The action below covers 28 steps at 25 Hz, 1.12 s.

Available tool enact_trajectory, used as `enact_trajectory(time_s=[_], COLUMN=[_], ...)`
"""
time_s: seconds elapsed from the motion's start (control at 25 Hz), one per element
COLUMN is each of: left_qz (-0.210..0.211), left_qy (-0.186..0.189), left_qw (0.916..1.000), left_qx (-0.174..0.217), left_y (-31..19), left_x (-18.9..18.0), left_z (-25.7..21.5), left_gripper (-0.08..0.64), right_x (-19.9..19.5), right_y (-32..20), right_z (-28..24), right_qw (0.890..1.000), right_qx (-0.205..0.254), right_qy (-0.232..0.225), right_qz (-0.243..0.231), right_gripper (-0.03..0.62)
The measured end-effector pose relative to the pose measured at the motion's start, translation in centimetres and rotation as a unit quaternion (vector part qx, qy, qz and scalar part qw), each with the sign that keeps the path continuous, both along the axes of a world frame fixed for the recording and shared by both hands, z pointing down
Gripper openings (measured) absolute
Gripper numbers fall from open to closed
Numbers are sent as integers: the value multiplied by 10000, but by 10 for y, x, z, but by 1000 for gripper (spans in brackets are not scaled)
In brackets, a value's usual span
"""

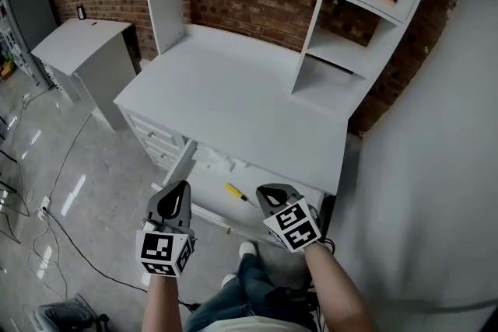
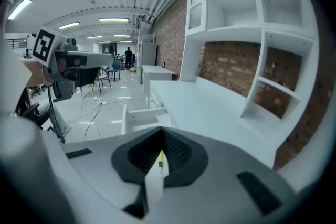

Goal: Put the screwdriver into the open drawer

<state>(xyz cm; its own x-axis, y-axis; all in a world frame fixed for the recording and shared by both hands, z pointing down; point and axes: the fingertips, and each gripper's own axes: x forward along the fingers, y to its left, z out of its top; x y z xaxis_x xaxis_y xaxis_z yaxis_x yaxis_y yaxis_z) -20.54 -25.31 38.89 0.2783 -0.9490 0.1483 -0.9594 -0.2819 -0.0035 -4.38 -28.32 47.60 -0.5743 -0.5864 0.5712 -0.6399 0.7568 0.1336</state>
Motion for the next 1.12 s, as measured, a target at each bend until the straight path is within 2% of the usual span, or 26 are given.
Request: enact_trajectory(time_s=[0.2, 0.36, 0.56, 0.72, 1.12], left_qz=[81, 153, 156, 46, -3], left_qy=[92, 60, 5, 12, -181], left_qw=[9995, 9984, 9967, 9953, 9898], left_qx=[283, 534, 799, 972, 1415], left_y=[12, 19, 27, 36, 61], left_x=[2, 10, 21, 30, 54], left_z=[-24, -45, -67, -81, -123], left_gripper=[12, 12, 12, 13, 12], right_x=[3, 13, 29, 42, 65], right_y=[31, 49, 60, 68, 93], right_z=[-66, -112, -146, -172, -232], right_qw=[9973, 9903, 9814, 9736, 9526], right_qx=[628, 1142, 1510, 1780, 2673], right_qy=[-269, -568, -958, -1257, -1373], right_qz=[281, 552, 704, 681, 482], right_gripper=[11, 11, 11, 11, 11])
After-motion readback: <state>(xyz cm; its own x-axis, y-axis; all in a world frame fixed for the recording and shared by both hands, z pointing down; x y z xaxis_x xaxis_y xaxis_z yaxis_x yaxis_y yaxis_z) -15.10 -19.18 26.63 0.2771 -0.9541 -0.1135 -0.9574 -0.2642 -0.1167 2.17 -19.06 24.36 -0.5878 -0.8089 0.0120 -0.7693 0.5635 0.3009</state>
